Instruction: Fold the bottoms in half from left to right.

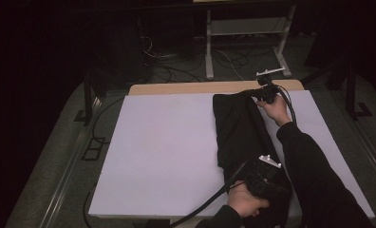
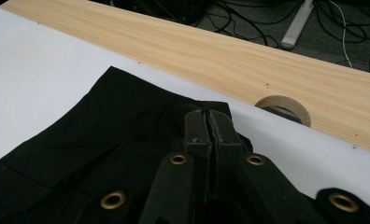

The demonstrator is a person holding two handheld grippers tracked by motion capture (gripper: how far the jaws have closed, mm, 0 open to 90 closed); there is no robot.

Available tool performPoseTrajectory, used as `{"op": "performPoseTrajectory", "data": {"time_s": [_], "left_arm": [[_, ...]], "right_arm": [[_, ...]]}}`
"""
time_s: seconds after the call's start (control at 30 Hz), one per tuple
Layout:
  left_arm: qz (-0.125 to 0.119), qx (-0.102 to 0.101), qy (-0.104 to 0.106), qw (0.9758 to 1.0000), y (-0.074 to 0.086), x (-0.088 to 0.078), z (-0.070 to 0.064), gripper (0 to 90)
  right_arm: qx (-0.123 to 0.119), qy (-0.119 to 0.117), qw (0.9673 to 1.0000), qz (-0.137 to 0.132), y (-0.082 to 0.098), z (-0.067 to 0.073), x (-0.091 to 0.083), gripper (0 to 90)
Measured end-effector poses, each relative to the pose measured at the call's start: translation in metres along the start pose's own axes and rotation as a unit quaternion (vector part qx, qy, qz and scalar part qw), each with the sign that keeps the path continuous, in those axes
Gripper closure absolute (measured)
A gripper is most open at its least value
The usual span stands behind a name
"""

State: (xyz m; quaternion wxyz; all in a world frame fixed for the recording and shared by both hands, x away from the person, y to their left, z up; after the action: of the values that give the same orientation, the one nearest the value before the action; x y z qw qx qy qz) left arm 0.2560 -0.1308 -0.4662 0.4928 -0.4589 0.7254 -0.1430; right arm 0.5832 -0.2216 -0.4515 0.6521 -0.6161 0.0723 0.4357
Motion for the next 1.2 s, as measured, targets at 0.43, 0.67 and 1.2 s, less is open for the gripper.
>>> {"op": "performPoseTrajectory", "data": {"time_s": [0.43,0.67,1.2], "left_arm": [[0.006,-0.009,-0.002,0.9999,0.003,0.012,0.001,88.7],[0.001,-0.007,-0.009,0.9999,0.001,0.015,0.001,87.0],[-0.091,0.030,-0.044,0.9944,-0.011,-0.030,-0.001,32.5]], "right_arm": [[-0.006,0.005,1.0000,-0.002,0.004,-0.007,-0.003,86.1],[0.006,0.001,1.0000,-0.002,0.013,-0.012,0.001,85.5],[0.044,-0.021,0.9985,-0.025,0.005,-0.006,-0.036,15.5]]}}
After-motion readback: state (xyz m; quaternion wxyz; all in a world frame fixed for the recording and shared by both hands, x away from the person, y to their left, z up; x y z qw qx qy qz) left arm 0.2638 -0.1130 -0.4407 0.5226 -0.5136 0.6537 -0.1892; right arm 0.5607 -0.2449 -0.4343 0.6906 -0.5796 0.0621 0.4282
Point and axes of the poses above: each handheld gripper's, and its own axes: x roughly forward along the jaws, y roughly out of its underside, z roughly to its left, the point moved 4 cm from there along x, roughly forward along the jaws, and after that the axes turned 4 degrees about x, right-handed, at the moved point
